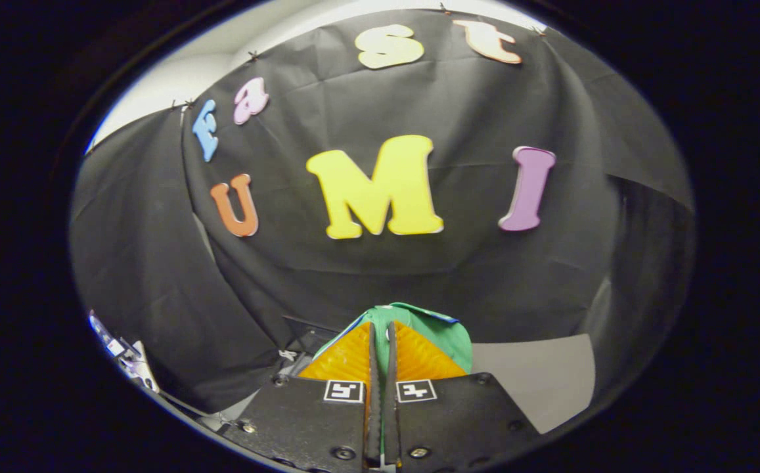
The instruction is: Put the clothes into the washing machine and then close the washing machine lid.
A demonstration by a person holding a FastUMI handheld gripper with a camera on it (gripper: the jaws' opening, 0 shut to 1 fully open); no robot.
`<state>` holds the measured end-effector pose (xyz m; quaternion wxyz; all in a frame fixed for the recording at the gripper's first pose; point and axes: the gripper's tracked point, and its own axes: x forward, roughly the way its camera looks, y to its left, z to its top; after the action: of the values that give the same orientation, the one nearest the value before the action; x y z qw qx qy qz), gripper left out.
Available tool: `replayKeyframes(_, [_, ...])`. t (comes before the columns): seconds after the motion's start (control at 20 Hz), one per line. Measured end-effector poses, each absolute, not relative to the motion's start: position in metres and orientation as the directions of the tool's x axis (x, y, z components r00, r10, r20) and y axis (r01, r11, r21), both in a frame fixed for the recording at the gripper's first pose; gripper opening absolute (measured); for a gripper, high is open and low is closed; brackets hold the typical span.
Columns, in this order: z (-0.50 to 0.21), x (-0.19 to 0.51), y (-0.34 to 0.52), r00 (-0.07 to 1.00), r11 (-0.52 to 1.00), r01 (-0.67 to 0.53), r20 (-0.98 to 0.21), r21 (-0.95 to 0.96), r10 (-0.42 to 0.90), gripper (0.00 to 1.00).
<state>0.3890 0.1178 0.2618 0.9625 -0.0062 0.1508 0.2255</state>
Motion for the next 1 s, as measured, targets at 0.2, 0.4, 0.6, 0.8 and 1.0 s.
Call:
replayKeyframes(0.2, [0.259, 0.391, 0.193, 0.790, 0.839, -0.540, -0.301, 0.071, 0.534, 0.05])
replayKeyframes(0.4, [0.254, 0.396, 0.247, 0.757, 0.804, -0.593, -0.307, 0.048, 0.577, 0.06])
replayKeyframes(0.6, [0.233, 0.402, 0.286, 0.729, 0.784, -0.619, -0.339, 0.046, 0.595, 0.05])
replayKeyframes(0.8, [0.199, 0.410, 0.308, 0.707, 0.777, -0.629, -0.389, 0.035, 0.590, 0.05])
replayKeyframes(1.0, [0.169, 0.416, 0.316, 0.695, 0.779, -0.626, -0.433, 0.026, 0.574, 0.05])
